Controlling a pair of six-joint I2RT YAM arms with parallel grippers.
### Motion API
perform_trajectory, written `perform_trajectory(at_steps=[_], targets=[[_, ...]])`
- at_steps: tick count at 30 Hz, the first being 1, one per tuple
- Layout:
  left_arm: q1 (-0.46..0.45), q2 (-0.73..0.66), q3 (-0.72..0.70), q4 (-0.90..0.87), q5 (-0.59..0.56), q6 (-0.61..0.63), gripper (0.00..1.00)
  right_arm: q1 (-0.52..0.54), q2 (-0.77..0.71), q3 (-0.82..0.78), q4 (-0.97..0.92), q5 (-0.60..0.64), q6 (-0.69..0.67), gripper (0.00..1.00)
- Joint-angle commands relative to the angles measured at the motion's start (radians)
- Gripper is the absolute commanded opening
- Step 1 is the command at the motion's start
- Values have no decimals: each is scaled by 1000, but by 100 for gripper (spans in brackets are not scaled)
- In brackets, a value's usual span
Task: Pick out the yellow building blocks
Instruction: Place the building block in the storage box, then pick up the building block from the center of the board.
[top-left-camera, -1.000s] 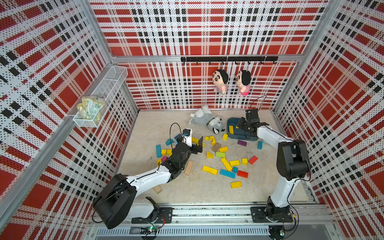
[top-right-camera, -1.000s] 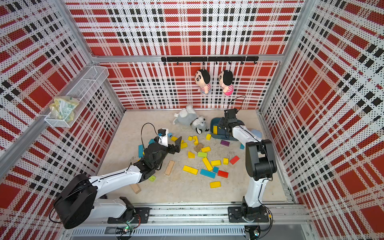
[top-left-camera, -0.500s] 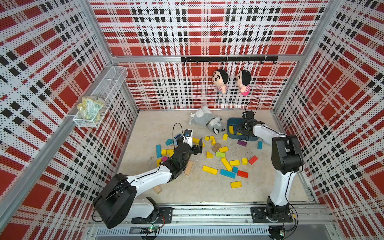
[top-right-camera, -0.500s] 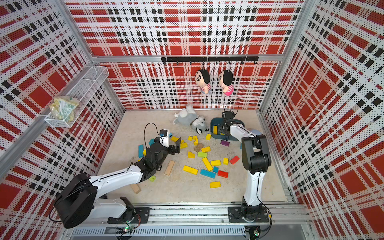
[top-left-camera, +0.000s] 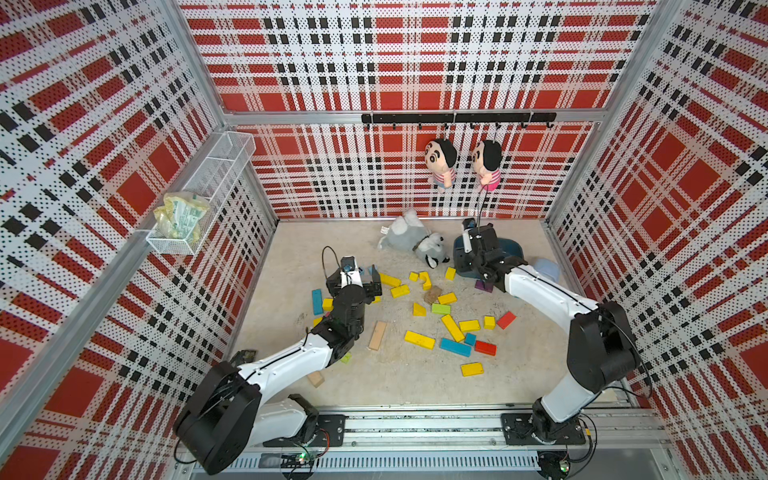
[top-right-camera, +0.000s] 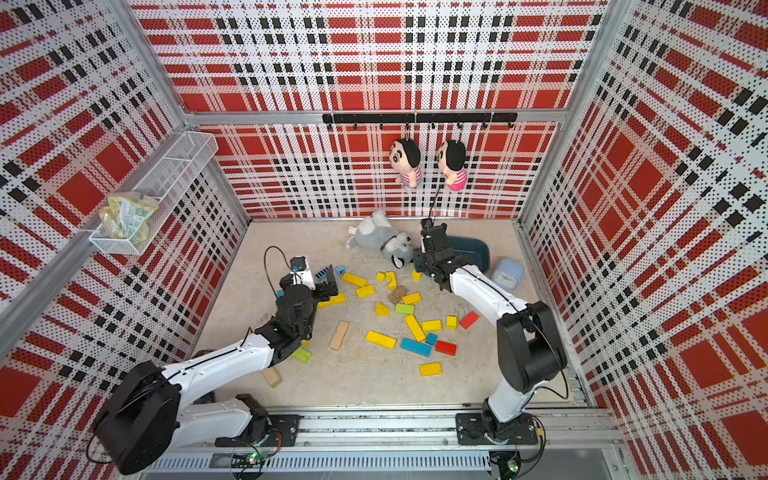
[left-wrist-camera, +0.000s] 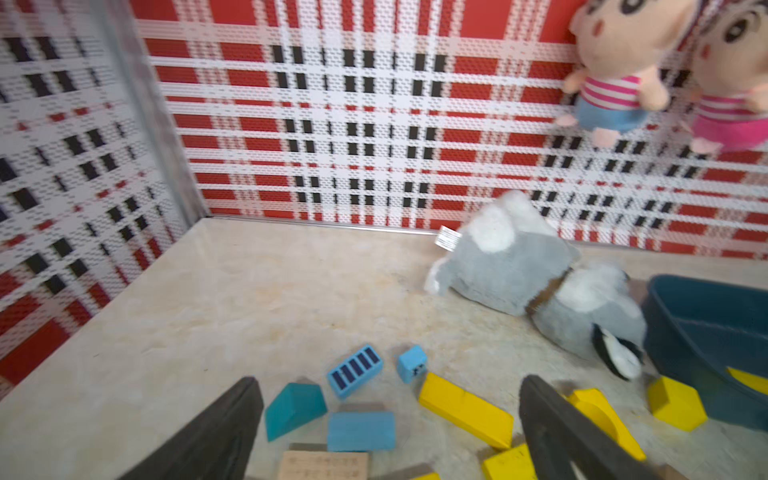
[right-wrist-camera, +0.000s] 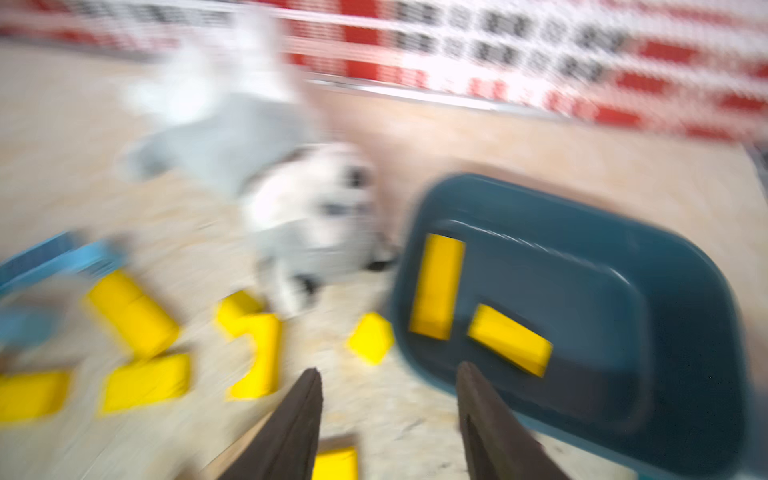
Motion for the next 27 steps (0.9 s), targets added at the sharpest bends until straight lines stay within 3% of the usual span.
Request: perform_trajectory(at_steps=[1,4,7,13,18,27], targets=[[40,-41,-35,-5,-113,-114,98,66,-78,-74,51,-115,-193,56],[56,-73,-41,-65,-167,-179,98,172,-141,-142,51,-173,-350,55],[95,-122,-49,-132,-90,-181,98,280,-168,-187,-2,-218,-486,55],[218,-252,-125,-230,121,-364,98,444,-157,-204,-132,-265,-617,56],[278,-345,-190,-263,199,-463,98,509,-108,-210,-117,-275,-632,57],[320,-436,-198,-340,207,-455,98,511,42,-131,-253,-154,-567,57]])
